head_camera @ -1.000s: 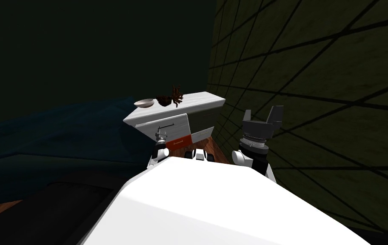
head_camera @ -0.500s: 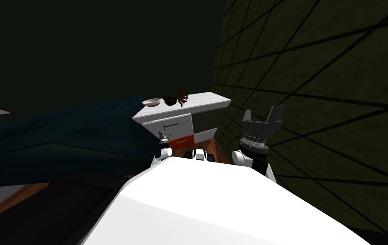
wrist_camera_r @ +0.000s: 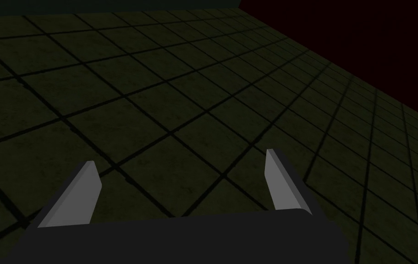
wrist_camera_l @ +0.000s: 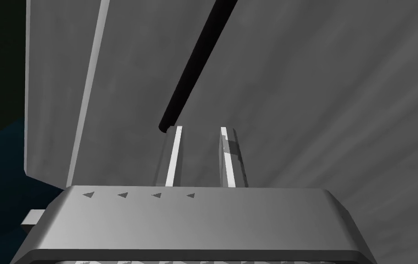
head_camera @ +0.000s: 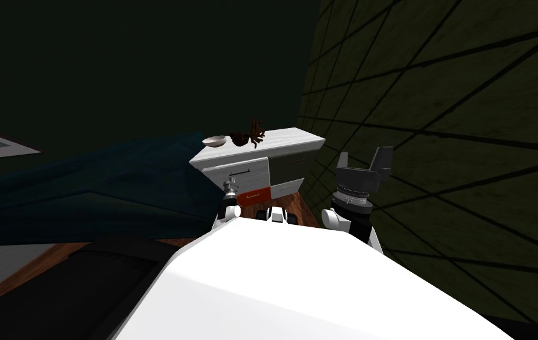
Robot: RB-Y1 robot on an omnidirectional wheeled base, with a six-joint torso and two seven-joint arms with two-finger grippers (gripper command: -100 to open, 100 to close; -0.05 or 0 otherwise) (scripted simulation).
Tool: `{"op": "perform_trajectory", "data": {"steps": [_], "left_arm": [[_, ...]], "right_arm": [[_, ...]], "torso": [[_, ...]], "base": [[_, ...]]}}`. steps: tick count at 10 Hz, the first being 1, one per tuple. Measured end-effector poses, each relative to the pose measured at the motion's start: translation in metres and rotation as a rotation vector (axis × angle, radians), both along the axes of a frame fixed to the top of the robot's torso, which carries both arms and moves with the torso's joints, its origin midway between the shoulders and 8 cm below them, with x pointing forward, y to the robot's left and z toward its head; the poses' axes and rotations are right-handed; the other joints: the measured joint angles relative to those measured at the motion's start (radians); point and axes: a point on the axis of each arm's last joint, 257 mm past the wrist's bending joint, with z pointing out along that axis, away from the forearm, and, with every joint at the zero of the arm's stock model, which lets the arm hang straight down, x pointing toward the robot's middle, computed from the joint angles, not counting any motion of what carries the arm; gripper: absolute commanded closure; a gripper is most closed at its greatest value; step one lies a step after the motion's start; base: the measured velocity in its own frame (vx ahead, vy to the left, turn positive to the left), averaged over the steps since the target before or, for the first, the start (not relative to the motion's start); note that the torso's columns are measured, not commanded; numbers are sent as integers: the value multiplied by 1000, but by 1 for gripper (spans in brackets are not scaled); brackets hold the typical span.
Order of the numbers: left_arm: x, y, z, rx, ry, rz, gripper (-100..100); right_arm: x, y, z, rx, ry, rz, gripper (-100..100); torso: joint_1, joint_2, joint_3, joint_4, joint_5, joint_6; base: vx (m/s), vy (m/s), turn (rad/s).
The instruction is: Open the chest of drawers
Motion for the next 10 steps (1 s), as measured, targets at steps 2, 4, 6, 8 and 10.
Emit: {"op": "perform_trajectory", "data": {"steps": [2, 4, 6, 8, 10], "left_arm": [[1, 5, 5, 44, 8, -20, -100], [3, 9, 8, 83, 15, -37, -100], [5, 12, 12, 118, 21, -53, -100], [5, 12, 23, 147, 9, -66, -100], [5, 6, 31, 122, -21, -54, -100]], "right_arm": [[0, 0, 0, 0, 0, 0, 0], [0, 0, 0, 0, 0, 0, 0], [0, 0, 0, 0, 0, 0, 0], [0, 0, 0, 0, 0, 0, 0], [0, 0, 0, 0, 0, 0, 0]], "torso": [[0, 0, 0, 0, 0, 0], [0, 0, 0, 0, 0, 0], [0, 0, 0, 0, 0, 0], [-5, -1, -1, 0, -1, 0], [1, 0, 0, 0, 0, 0]], "base": [[1, -7, -1], [2, -8, -3], [8, -15, -6], [28, -113, -39], [15, -53, 2]]}}
